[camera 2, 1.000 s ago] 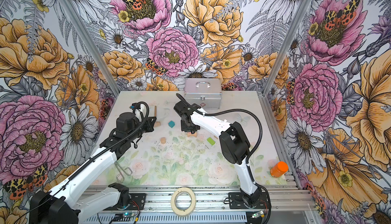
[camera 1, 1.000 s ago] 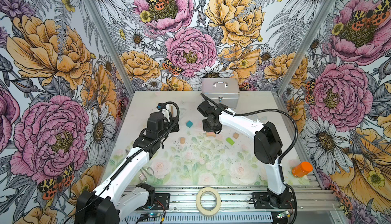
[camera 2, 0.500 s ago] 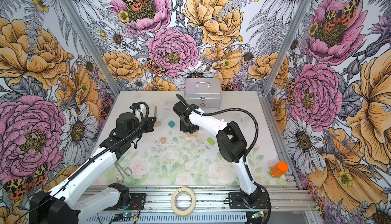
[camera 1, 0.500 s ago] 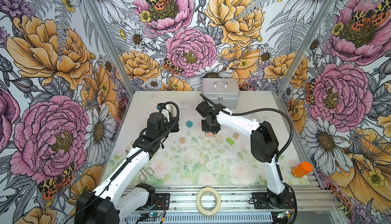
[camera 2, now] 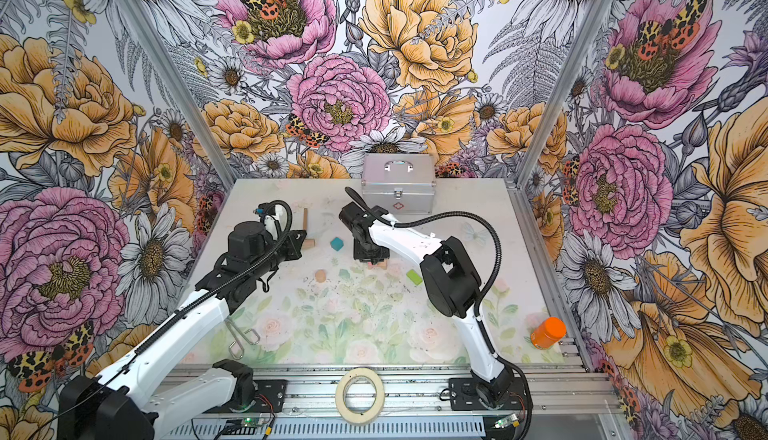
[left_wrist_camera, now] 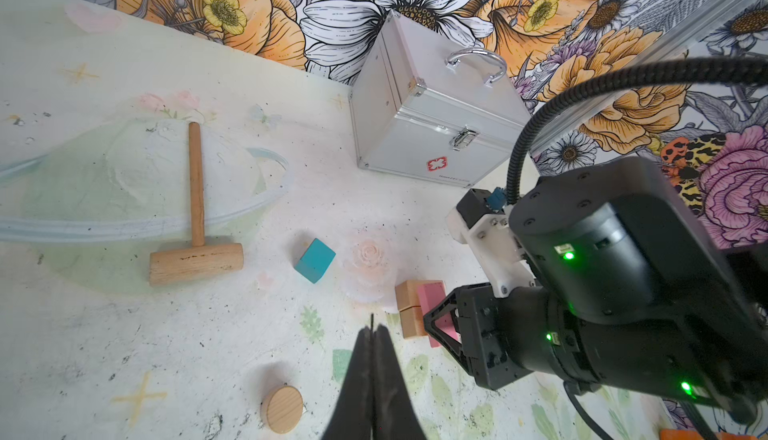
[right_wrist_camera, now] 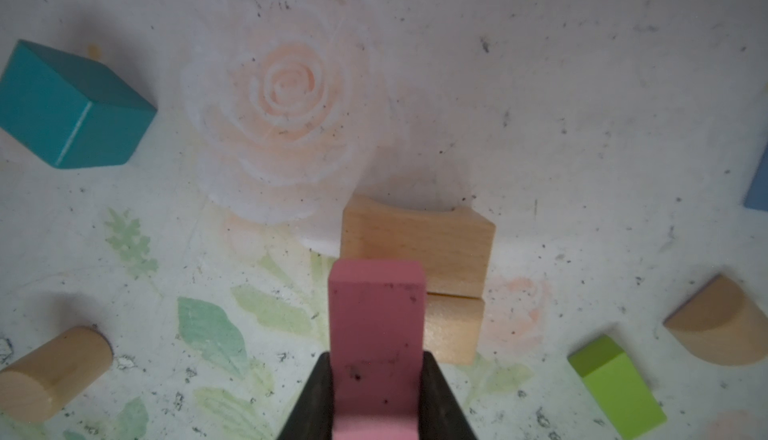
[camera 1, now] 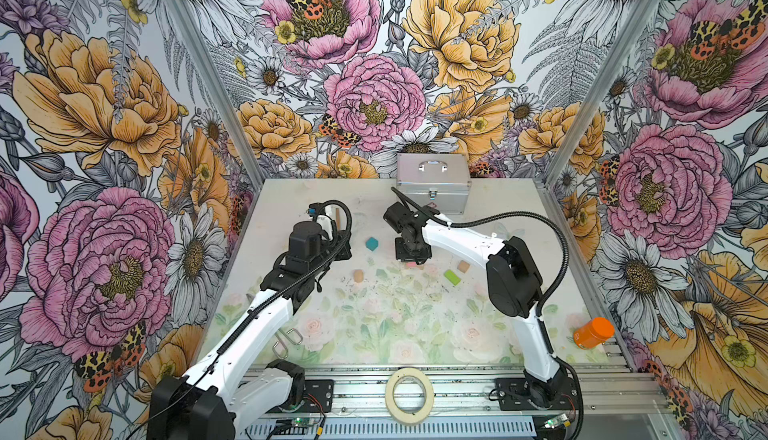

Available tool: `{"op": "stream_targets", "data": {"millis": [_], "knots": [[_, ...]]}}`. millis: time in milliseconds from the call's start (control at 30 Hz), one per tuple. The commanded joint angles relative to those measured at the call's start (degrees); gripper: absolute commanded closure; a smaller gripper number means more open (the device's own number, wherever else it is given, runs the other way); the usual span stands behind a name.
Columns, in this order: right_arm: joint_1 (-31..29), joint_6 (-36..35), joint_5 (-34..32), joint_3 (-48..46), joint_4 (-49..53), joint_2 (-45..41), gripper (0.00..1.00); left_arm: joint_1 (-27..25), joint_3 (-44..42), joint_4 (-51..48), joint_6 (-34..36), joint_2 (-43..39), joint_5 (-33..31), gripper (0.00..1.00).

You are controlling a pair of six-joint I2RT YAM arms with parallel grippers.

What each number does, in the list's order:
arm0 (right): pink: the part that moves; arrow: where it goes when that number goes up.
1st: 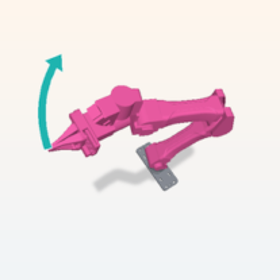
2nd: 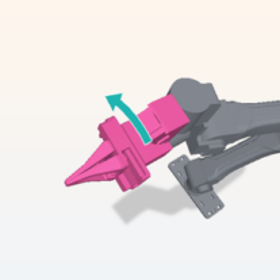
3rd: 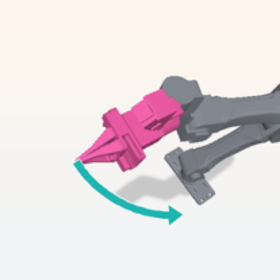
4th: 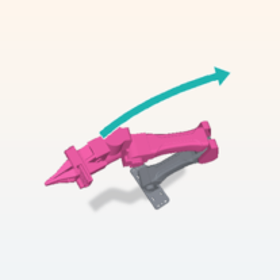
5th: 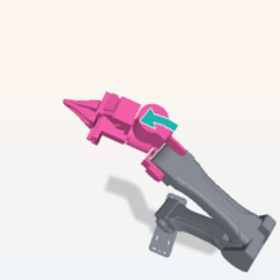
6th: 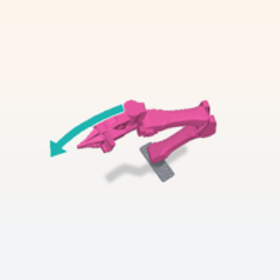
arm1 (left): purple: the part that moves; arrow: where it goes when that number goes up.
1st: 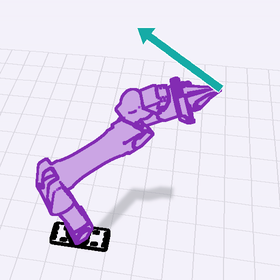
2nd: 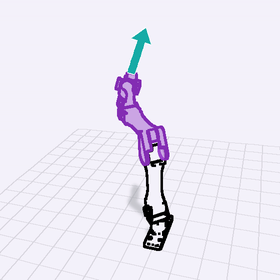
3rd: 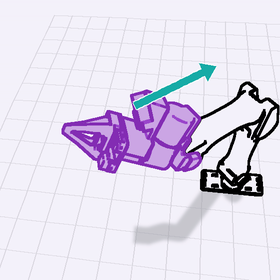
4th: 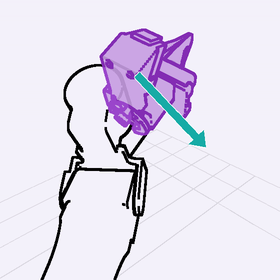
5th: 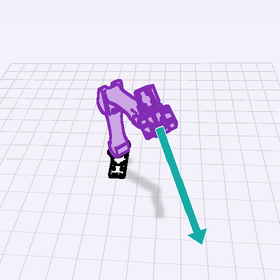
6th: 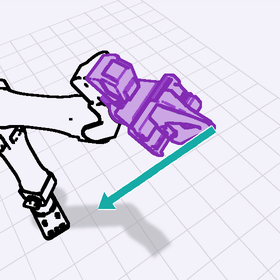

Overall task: Build the wood block tower
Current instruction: 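Lower the pink block against the side of the wooden stack with the right gripper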

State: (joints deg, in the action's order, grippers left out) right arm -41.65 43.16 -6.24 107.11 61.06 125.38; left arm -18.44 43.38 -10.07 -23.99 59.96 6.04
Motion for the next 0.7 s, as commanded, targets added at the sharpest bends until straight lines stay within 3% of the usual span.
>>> {"op": "stream_targets", "data": {"millis": [0,667], "knots": [[0.23,1.14,-0.66,2.03,0.11,1.39,1.00,0.69,-0.66,0.56,0.10,-0.38,1.04,0.96],[0.69,1.60,-0.61,2.49,0.11,2.38,1.00,0.89,-0.59,0.18,0.08,0.23,0.99,0.96]]}}
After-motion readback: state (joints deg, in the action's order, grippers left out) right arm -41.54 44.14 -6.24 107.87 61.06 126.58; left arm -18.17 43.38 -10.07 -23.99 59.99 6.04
